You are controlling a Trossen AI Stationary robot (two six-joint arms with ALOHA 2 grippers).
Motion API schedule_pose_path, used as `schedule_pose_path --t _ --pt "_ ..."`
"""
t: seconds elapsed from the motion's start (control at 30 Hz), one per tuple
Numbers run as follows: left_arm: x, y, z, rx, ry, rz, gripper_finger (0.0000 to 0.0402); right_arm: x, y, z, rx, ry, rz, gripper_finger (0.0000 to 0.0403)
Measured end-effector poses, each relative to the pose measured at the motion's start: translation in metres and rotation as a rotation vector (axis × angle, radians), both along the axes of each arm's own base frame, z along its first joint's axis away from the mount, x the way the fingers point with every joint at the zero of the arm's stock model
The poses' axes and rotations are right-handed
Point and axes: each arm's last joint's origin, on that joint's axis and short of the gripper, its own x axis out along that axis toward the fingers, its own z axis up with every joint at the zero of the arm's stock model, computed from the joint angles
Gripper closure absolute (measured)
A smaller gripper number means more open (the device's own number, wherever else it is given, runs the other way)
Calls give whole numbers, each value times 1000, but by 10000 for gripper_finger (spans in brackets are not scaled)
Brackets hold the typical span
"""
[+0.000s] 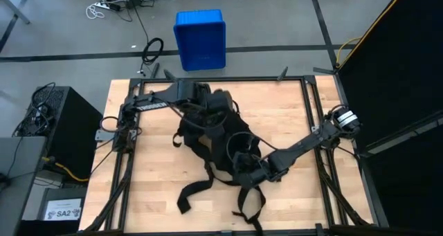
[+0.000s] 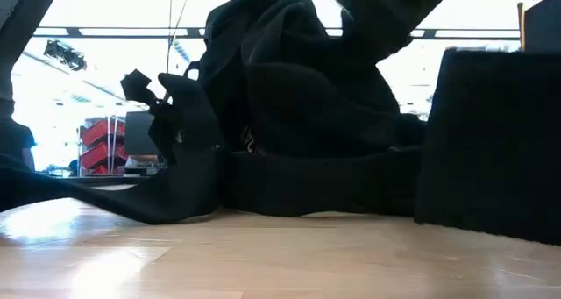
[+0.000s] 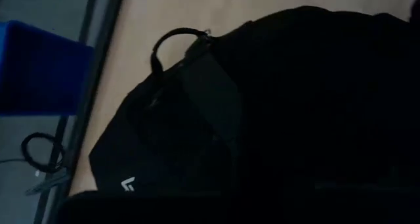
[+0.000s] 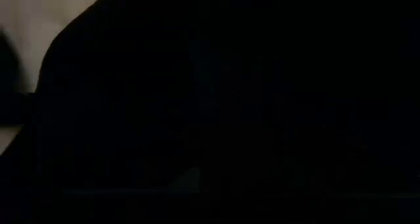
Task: Unpack backpack
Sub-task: Open the backpack
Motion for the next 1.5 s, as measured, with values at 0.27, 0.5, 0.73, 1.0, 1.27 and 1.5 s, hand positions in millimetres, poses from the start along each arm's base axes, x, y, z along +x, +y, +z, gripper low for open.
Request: schedule_pose_path --t 0.27,0.5,0.73,1.0,1.27,1.5 --pt "-6 -52 3 -26 -11 -158 402 -35 55 41 95 -150 201 401" --pt "-48 -70 41 -7 -142 -165 402 -77 82 117 134 -457 400 402" --pt "-91 -56 75 -65 -282 -81 402 -96 62 169 167 -648 388 403" --pt "-99 -39 39 4 -268 -13 402 -74 19 141 193 -580 307 403" --pt "-140 0 -47 -215 -470 26 402 -78 -48 118 386 -723 265 403" --pt "-187 13 -102 -397 -660 70 402 -86 -100 80 583 -832 228 403"
